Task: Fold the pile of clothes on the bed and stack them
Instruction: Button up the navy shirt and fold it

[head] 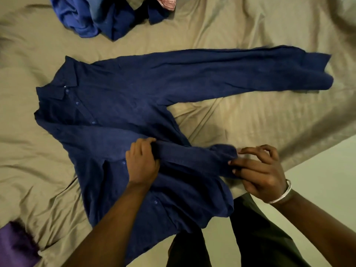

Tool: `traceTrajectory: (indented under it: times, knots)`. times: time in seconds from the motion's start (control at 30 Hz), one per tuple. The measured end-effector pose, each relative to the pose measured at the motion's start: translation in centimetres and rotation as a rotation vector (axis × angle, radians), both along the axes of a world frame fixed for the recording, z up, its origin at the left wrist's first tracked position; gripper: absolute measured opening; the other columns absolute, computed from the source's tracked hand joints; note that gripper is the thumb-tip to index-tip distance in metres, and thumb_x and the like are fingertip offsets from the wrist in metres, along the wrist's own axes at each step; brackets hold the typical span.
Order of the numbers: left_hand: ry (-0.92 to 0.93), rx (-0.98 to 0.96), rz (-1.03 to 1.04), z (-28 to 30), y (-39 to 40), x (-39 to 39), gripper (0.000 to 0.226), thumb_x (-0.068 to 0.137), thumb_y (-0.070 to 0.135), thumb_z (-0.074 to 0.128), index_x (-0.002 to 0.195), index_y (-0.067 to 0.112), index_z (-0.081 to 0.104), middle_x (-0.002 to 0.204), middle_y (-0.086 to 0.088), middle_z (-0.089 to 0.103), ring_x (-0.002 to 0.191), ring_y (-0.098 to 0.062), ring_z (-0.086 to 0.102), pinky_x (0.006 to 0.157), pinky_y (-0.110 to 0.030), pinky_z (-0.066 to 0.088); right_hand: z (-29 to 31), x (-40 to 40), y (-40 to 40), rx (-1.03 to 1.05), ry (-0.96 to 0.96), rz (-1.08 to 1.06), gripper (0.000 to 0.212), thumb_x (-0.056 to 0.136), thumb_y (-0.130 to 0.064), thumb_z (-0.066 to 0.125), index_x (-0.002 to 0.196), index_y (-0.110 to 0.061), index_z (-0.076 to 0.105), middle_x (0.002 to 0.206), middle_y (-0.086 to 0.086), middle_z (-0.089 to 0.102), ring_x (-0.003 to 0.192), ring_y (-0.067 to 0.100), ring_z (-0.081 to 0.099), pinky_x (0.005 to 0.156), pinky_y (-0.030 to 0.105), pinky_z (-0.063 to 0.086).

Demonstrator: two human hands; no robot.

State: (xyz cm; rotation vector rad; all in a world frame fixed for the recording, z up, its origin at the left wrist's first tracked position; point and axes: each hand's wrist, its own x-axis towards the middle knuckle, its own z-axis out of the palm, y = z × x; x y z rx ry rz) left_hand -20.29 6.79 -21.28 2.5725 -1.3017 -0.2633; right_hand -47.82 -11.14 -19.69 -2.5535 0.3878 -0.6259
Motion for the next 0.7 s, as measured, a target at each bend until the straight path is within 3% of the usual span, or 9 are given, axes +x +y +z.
traceTrajectory:
  times: [0.1, 0.2, 0.3, 0.37, 0.43, 0.53, 0.63, 0.7]
  knots:
    - [0.05, -0.087, -0.016, 0.7, 1.5, -0.2, 0.053, 0.07, 0.013, 0.042, 0.122, 0.013, 0.048, 0.092, -0.014, 0.06, 0.083, -0.025, 0.046, 0.07, -0.038, 0.034, 1.5, 0.9, -0.5, -0.017, -0.024, -0.088, 0.028, 0.09, -0.01, 0.053, 0.07, -0.016, 0.073, 0.101, -0.003, 0.075, 0.095, 0.036, 0.068, 0.073, 0.052, 0.041]
    - [0.043, 0.087, -0.272, 0.6, 3.5, -1.0, 0.048, 0.074, 0.025, 0.045, 0.121, 0.017, 0.052, 0.087, -0.007, 0.062, 0.078, -0.026, 0.056, 0.068, -0.037, 0.037, 2.6, 1.8, 0.2, 0.108, 0.025, -0.009, 0.023, 0.079, -0.017, 0.053, 0.066, -0.02, 0.073, 0.1, -0.007, 0.075, 0.099, 0.031, 0.067, 0.076, 0.052, 0.04]
    - [0.194, 0.404, -0.337, 0.0, 5.7, -1.4, 0.055, 0.077, 0.044, 0.045, 0.125, 0.024, 0.061, 0.093, 0.001, 0.063, 0.084, -0.026, 0.066, 0.071, -0.038, 0.05, 1.4, 0.3, 3.0, 0.322, 0.465, 0.246, 0.011, 0.062, -0.035, 0.06, 0.068, -0.029, 0.067, 0.092, -0.018, 0.07, 0.1, 0.015, 0.066, 0.084, 0.047, 0.04]
    - [0.261, 0.517, -0.323, 0.0, 6.4, -1.4, 0.059, 0.081, 0.058, 0.041, 0.127, 0.029, 0.062, 0.098, 0.007, 0.063, 0.092, -0.019, 0.065, 0.077, -0.037, 0.048, 0.0, -0.5, 4.2, 0.501, 0.666, 0.251, 0.016, 0.063, -0.045, 0.062, 0.068, -0.03, 0.064, 0.08, -0.018, 0.066, 0.084, 0.01, 0.066, 0.082, 0.043, 0.047]
    - [0.334, 0.515, -0.259, -0.1, 6.3, -1.3, 0.06, 0.088, 0.06, 0.032, 0.131, 0.028, 0.06, 0.104, 0.007, 0.062, 0.096, -0.018, 0.062, 0.081, -0.037, 0.048, -0.8, 0.0, 4.5, 0.683, 0.65, -0.03, 0.021, 0.077, -0.048, 0.06, 0.073, -0.027, 0.064, 0.076, -0.012, 0.065, 0.071, 0.014, 0.064, 0.069, 0.038, 0.052]
    - [0.292, 0.406, -0.165, -0.6, 5.6, -1.1, 0.046, 0.097, 0.036, 0.033, 0.129, 0.017, 0.06, 0.108, -0.003, 0.061, 0.094, -0.028, 0.062, 0.074, -0.045, 0.054, -2.4, 1.8, 4.3, 0.675, 0.715, -0.645, 0.03, 0.085, -0.038, 0.067, 0.098, -0.012, 0.058, 0.098, 0.011, 0.061, 0.088, 0.036, 0.06, 0.074, 0.038, 0.049]
    - [0.109, 0.413, -0.064, -1.0, 4.7, -0.4, 0.043, 0.091, 0.011, 0.052, 0.134, 0.013, 0.055, 0.127, -0.01, 0.057, 0.109, -0.036, 0.056, 0.077, -0.051, 0.052, -3.2, 4.1, 3.4, 0.696, 1.092, -0.815, 0.067, 0.08, -0.057, 0.065, 0.117, -0.003, 0.05, 0.119, 0.022, 0.055, 0.11, 0.042, 0.054, 0.09, 0.044, 0.046]
    - [0.029, 0.426, -0.03, -0.8, 3.6, 0.4, 0.05, 0.092, 0.012, 0.057, 0.141, 0.018, 0.049, 0.143, -0.004, 0.049, 0.123, -0.032, 0.047, 0.085, -0.053, 0.046, -3.1, 5.2, 3.2, 0.685, 1.23, -0.844, 0.076, 0.078, -0.062, 0.065, 0.123, -0.003, 0.046, 0.124, 0.021, 0.054, 0.116, 0.04, 0.053, 0.092, 0.043, 0.046]
